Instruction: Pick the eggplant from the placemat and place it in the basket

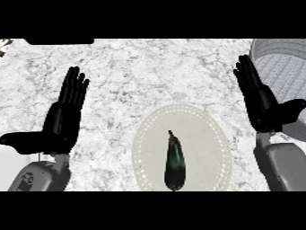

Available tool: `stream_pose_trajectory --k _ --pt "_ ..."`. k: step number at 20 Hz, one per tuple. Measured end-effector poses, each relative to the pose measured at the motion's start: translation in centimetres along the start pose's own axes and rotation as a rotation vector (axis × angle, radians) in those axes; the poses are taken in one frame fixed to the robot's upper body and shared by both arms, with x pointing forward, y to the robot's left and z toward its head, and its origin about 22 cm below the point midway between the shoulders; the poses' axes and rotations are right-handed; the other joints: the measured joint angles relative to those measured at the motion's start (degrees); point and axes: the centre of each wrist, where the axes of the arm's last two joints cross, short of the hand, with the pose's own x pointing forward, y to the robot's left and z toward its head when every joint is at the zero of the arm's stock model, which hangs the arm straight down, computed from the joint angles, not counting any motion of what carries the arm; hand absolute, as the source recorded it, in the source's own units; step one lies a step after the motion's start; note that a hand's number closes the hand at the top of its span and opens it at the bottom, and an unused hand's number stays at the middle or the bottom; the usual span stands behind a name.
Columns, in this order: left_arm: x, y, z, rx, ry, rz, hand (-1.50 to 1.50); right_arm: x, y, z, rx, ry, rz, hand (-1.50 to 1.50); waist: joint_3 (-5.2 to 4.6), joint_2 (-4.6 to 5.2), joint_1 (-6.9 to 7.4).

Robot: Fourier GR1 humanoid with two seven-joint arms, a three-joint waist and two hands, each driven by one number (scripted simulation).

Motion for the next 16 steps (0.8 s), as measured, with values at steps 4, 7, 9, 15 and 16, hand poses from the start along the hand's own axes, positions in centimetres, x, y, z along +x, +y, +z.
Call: stream_pose_trajectory --k 4,7,9,15,16 --pt "-3.1 2.0 2.0 0.017 0.206 -0.059 0.00 0.1 2.4 -0.7 0.082 0.016 -0.126 1.50 -0.42 0.38 1.15" --pt "-6.1 4.0 4.6 0.030 0.437 -0.122 0.00 1.3 6.0 -1.6 0.239 0.004 -0.225 1.50 -0.52 0.95 2.98" --pt "-6.5 4.6 4.7 0.017 0.474 -0.151 0.00 1.9 9.1 -1.4 0.375 -0.004 -0.264 1.50 -0.40 0.75 3.64" --pt "-6.6 6.4 4.8 0.007 0.530 -0.173 0.00 3.9 16.6 0.3 0.519 0.033 -0.142 -1.50 -0.31 -0.30 2.78" --pt "-6.6 6.9 4.8 0.014 0.536 -0.178 0.00 4.4 17.3 0.4 0.525 0.047 -0.097 -1.50 -0.33 -0.45 2.35"
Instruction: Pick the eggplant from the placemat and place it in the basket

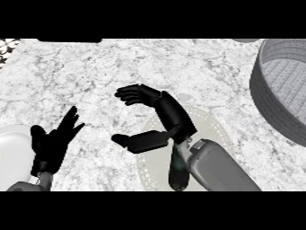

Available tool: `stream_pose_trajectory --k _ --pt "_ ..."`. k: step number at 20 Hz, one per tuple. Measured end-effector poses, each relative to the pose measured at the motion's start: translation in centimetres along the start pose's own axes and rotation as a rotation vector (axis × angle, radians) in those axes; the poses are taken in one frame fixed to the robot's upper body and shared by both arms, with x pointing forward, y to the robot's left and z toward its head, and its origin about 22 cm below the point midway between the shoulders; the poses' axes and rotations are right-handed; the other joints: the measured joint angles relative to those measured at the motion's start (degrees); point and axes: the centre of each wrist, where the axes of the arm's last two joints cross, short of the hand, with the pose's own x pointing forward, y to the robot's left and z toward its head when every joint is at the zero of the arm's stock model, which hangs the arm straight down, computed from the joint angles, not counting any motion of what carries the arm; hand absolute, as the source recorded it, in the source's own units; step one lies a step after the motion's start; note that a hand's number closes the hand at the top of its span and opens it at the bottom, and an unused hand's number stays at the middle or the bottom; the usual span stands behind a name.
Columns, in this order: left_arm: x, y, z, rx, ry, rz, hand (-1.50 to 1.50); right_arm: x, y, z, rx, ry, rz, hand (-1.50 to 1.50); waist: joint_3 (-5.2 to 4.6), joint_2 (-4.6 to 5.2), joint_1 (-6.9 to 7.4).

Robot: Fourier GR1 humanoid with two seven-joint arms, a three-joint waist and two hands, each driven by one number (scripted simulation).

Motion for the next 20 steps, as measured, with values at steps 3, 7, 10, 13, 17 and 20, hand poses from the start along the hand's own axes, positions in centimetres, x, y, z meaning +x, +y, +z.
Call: stream_pose_trajectory --k 3,7,10,13,17,20 --pt "-0.1 0.6 0.3 0.004 0.014 0.009 0.00 0.8 -0.6 -0.7 -0.026 0.080 0.224 -1.50 -0.16 -0.47 -0.75" --pt "-0.4 1.2 0.7 0.023 0.031 0.014 0.00 3.6 -3.5 -1.6 -0.058 0.182 0.525 -1.50 -0.18 -0.85 -1.84" --pt "-0.5 1.4 0.9 0.036 0.041 0.018 0.00 7.4 -5.5 -2.3 -0.040 0.246 0.695 -1.50 -0.06 -0.82 -2.31" --pt "-0.5 1.6 1.0 0.035 0.042 0.020 0.00 11.7 -7.0 -2.5 -0.003 0.307 0.808 -1.50 -0.01 -0.75 -2.54" --pt "-0.5 1.7 1.2 0.035 0.041 0.021 0.00 16.1 -8.8 -2.3 0.095 0.409 0.904 -1.50 -0.01 -0.55 -2.55" --pt "-0.6 1.8 1.4 0.029 0.050 0.024 0.00 18.1 -10.1 -2.3 0.192 0.494 0.929 -1.50 -0.02 -0.35 -2.33"
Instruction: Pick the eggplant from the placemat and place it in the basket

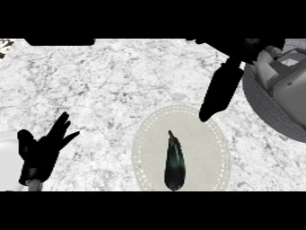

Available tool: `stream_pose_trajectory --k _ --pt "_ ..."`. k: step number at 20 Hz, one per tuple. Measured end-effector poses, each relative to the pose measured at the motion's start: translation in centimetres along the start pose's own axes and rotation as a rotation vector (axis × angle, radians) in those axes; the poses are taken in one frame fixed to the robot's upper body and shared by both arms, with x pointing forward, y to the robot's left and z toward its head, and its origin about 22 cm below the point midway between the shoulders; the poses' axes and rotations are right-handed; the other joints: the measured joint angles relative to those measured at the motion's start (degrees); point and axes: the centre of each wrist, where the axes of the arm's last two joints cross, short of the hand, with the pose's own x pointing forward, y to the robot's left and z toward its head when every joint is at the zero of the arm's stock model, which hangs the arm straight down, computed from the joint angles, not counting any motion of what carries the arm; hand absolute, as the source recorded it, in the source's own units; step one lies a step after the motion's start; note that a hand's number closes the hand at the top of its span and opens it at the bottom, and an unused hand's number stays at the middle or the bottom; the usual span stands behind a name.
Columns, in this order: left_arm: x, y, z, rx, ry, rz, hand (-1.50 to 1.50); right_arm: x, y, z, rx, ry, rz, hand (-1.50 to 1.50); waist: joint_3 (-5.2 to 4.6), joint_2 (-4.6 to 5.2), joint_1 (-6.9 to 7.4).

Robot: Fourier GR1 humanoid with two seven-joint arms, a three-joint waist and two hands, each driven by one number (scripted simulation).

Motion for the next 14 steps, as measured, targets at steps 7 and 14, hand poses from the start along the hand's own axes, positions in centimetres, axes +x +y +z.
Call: stream_pose_trajectory --k 7,14 --pt "-0.1 0.0 0.3 0.003 0.010 0.006 0.00 -0.4 -3.0 1.5 0.156 -0.002 0.049 -1.50 0.03 0.05 -0.06" --pt "-0.2 0.3 0.3 -0.007 0.009 0.012 0.00 -0.8 -3.1 2.0 0.215 0.000 0.039 -1.50 0.01 0.14 -0.10"
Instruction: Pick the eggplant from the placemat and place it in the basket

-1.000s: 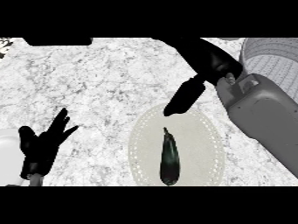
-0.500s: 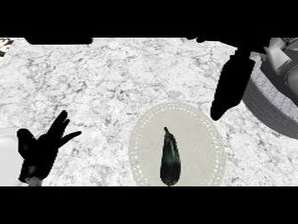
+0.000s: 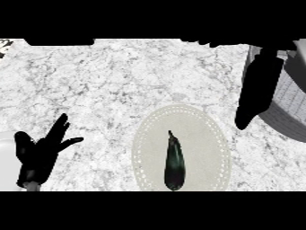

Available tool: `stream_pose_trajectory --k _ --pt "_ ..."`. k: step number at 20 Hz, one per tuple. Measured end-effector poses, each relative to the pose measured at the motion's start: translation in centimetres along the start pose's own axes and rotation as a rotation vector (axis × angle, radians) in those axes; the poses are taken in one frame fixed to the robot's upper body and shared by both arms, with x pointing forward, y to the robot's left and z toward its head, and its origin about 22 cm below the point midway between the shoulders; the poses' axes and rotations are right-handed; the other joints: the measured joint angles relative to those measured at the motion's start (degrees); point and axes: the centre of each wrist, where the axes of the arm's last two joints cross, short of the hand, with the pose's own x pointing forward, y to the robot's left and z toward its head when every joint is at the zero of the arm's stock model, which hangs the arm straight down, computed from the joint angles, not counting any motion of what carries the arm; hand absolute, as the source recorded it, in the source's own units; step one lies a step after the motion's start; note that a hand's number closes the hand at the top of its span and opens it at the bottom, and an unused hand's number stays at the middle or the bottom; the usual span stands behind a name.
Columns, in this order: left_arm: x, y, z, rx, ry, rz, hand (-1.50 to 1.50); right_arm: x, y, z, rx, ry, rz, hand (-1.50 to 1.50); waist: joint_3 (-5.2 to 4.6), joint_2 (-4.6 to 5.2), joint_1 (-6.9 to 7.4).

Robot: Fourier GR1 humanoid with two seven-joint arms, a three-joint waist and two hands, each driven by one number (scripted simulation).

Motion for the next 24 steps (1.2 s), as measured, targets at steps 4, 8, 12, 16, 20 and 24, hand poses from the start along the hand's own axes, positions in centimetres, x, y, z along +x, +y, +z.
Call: stream_pose_trajectory --k 4,8,12,16,20,24 --pt "-0.1 0.0 0.0 0.000 -0.002 -0.001 0.00 -0.2 1.3 -0.8 0.016 0.006 -0.004 -1.50 0.11 0.04 0.05" --pt "-0.1 -0.1 0.1 0.005 -0.002 -0.004 0.00 -0.5 3.9 -2.4 0.033 0.012 -0.009 -1.50 0.18 0.06 0.11" --pt "0.0 0.2 -0.1 -0.001 0.003 -0.004 0.00 -0.7 6.1 -3.7 0.027 0.016 -0.016 -1.50 0.18 0.16 0.17" --pt "0.0 0.1 0.1 0.007 0.012 -0.008 0.00 -1.2 8.8 -4.6 0.035 0.038 0.000 -1.50 0.21 0.11 0.12" --pt "0.1 0.2 0.0 0.003 0.015 -0.007 0.00 -1.9 10.7 -5.5 0.054 0.062 0.009 -1.50 0.15 0.19 0.24" --pt "0.0 0.3 -0.1 0.005 0.006 -0.009 0.00 -2.3 12.7 -6.4 0.060 0.075 0.006 -1.50 0.22 0.19 0.30"
